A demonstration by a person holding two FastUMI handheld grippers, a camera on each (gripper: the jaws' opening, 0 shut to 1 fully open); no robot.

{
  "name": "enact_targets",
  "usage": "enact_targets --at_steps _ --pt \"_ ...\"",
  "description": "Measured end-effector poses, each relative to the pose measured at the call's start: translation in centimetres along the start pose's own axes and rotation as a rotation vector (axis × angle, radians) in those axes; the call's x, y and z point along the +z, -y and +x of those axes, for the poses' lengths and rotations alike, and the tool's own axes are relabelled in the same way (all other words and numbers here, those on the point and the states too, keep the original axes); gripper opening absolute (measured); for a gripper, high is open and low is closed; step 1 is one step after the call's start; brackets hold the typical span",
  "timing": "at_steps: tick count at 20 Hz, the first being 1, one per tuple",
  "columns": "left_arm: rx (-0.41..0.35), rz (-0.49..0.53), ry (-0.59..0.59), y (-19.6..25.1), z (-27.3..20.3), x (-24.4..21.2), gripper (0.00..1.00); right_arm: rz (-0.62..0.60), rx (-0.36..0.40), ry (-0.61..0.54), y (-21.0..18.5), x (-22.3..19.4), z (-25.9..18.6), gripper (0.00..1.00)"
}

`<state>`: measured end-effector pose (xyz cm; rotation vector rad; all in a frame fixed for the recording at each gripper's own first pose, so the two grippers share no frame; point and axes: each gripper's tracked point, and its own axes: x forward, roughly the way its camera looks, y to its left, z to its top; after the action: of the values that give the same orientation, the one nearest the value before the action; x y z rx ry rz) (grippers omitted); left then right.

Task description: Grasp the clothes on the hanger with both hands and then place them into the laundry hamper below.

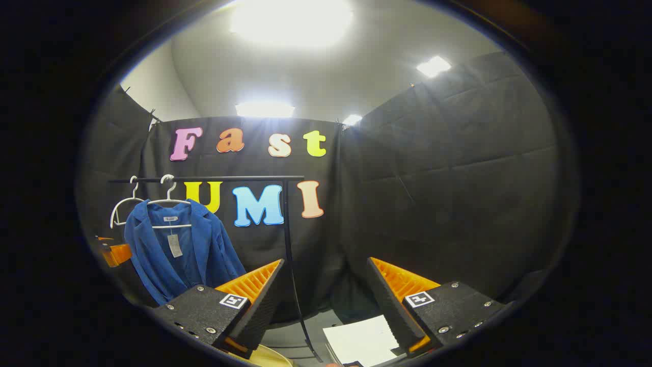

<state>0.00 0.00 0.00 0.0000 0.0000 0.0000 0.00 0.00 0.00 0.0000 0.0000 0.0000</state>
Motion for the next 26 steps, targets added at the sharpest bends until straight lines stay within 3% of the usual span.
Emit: enact_targets --at_steps 5,15,17,18,19,20,22,26 --pt "0.051 0.023 0.005 -1.7 -0.1 0.5 0.99 0.011 0.006 -0.017 -0.1 -1.5 0.0 0.96" --pt "0.124 0.024 -0.006 -3.9 -4.9 -1.4 0.99 0.04 0.053 -0.084 -1.9 -4.0 0.2 0.95" --pt "0.145 -0.001 -0.014 -4.9 -5.8 -2.1 0.99 0.03 0.086 -0.096 -3.5 -4.4 0.4 0.95" --pt "0.159 -0.014 -0.019 -5.6 -6.1 -2.5 0.9 0.02 0.105 -0.104 -4.5 -4.7 0.7 0.94" --pt "0.174 -0.027 -0.025 -6.3 -6.4 -2.9 0.9 0.011 0.13 -0.116 -5.7 -4.9 1.0 0.94" --pt "0.188 -0.041 -0.033 -7.1 -6.6 -3.1 0.99 0.006 0.158 -0.125 -7.1 -4.9 1.2 0.94" --pt "0.215 -0.072 -0.046 -8.4 -7.1 -3.8 0.95 -0.011 0.216 -0.132 -9.7 -4.5 1.9 0.94" --pt "0.244 -0.115 -0.092 -10.1 -7.1 -5.0 0.99 -0.04 0.334 -0.124 -15.0 -3.4 4.1 0.94"
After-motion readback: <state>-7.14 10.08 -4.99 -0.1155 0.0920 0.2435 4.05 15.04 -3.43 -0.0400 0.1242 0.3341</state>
